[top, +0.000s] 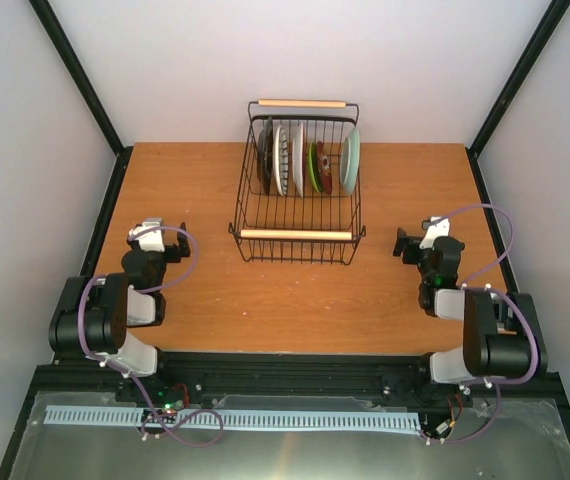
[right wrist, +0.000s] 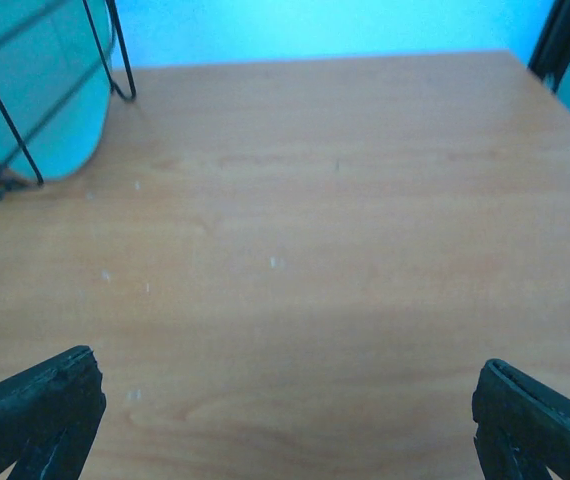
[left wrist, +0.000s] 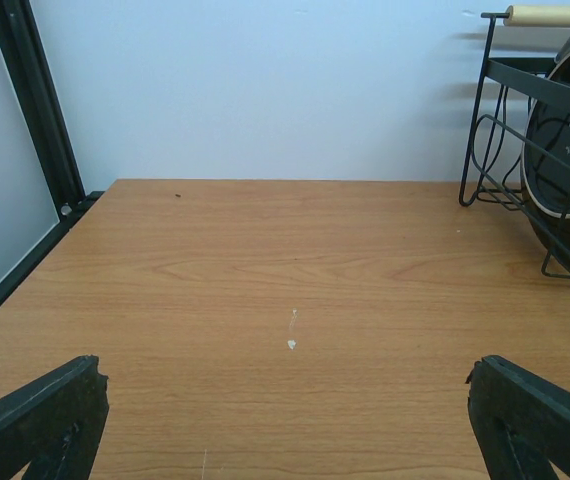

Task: Load the plates into the dish rack
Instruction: Reset both arms

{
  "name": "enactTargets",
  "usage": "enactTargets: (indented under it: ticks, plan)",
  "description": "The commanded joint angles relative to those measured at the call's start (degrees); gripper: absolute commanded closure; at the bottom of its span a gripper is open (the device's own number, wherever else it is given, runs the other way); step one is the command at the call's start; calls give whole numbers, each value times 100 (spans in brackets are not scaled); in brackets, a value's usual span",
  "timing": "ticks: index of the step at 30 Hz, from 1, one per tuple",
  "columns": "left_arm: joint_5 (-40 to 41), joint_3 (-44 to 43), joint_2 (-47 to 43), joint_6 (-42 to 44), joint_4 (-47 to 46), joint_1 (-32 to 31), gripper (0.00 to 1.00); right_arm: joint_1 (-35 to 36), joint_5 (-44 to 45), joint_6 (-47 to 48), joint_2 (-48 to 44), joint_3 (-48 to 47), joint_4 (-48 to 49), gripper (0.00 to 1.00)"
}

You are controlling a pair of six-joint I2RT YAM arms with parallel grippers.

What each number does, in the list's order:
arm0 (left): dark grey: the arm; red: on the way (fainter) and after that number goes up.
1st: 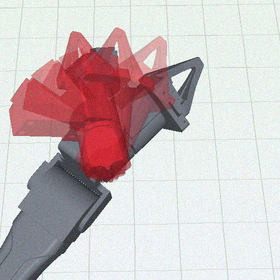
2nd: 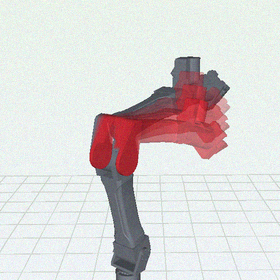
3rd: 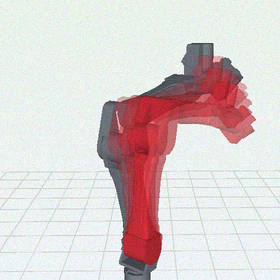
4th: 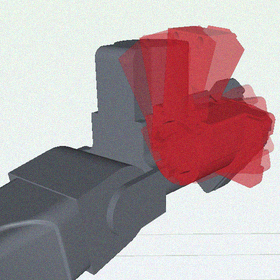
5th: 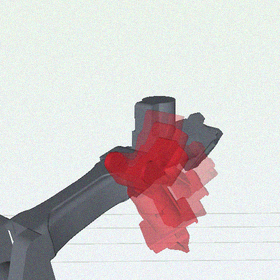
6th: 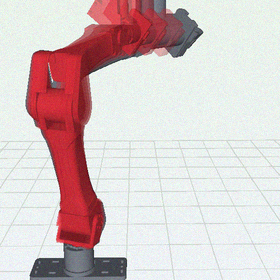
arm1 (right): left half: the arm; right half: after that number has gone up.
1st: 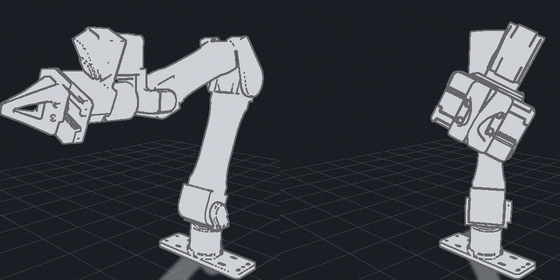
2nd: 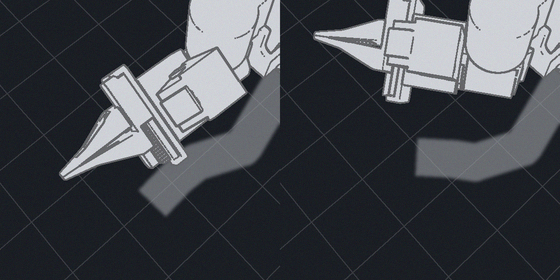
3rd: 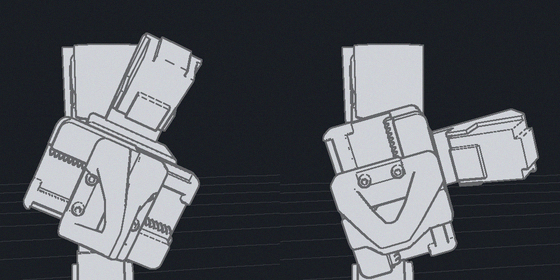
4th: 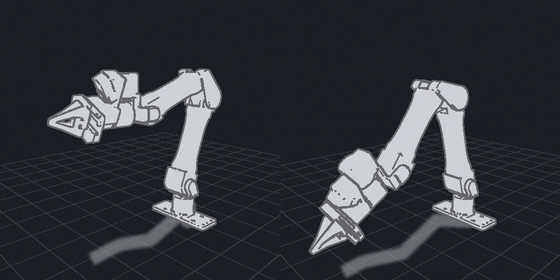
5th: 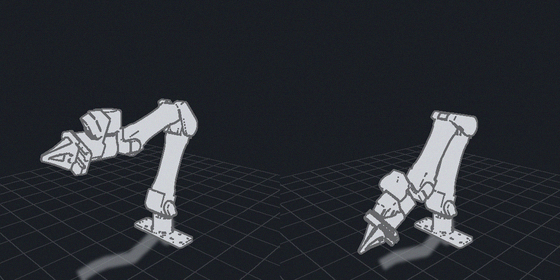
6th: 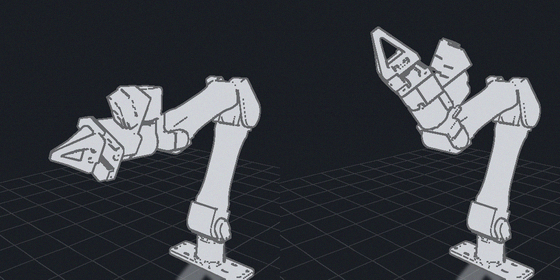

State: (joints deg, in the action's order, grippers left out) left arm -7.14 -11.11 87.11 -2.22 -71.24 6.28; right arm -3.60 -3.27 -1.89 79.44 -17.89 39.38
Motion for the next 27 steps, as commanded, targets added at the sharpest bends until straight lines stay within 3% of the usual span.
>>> enactTargets:
  ticks: [1,3,8,16,19,27]
  plan:
    - [-129,-119,17,74,-355,40,0,-97,-384,244,584,191,2235,0]
    - [-121,-127,26,83,-347,40,0,-69,-310,221,829,392,2815,0]
    - [-116,-136,33,81,-333,40,0,186,343,313,902,96,2312,0]
    - [-116,-163,17,92,-276,31,0,201,310,352,845,119,2297,0]
    - [-139,-171,31,107,-259,31,0,208,-238,581,856,68,2215,0]
    - [-126,-181,25,114,-250,21,0,201,-193,552,894,23,2171,0]
